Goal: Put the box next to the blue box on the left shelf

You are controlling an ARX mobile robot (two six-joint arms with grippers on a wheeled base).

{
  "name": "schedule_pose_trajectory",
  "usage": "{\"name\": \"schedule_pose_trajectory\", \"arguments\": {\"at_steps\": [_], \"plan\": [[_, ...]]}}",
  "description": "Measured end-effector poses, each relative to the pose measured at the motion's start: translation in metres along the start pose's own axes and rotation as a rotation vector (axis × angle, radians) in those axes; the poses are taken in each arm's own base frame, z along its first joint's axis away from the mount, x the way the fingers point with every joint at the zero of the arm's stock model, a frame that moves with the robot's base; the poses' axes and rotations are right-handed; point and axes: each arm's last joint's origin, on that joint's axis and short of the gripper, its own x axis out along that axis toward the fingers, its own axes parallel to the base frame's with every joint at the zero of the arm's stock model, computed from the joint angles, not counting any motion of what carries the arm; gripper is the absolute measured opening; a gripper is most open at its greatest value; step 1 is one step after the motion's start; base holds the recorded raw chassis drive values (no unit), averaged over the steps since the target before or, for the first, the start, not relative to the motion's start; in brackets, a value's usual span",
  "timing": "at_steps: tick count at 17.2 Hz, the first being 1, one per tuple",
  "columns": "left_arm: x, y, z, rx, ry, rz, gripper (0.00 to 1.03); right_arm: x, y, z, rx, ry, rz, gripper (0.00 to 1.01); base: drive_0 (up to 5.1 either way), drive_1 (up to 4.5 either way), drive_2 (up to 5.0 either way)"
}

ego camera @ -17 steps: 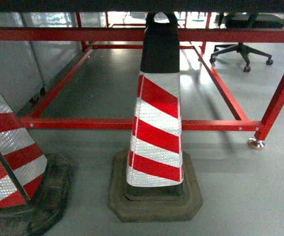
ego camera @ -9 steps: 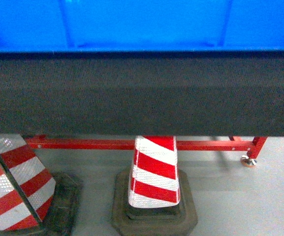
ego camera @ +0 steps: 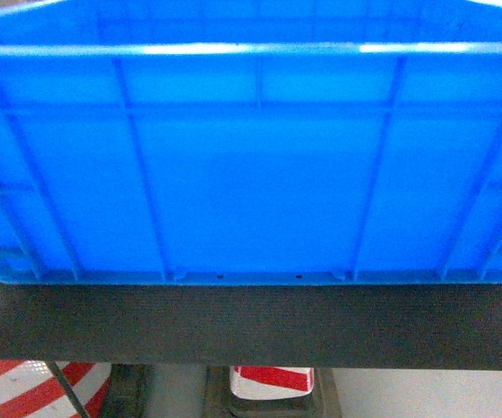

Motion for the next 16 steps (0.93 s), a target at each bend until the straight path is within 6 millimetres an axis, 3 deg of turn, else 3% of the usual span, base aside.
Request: {"name": "schedule_pose_trajectory", "arguments": {"at_steps": [16], "plan": [[0.0000, 0.0000, 0.0000, 0.000, 0.000, -0.001, 0.98, 0.0000, 0.0000, 0.0000, 0.000, 0.000, 0.000, 0.98, 0.0, 0.00, 0.0]]}}
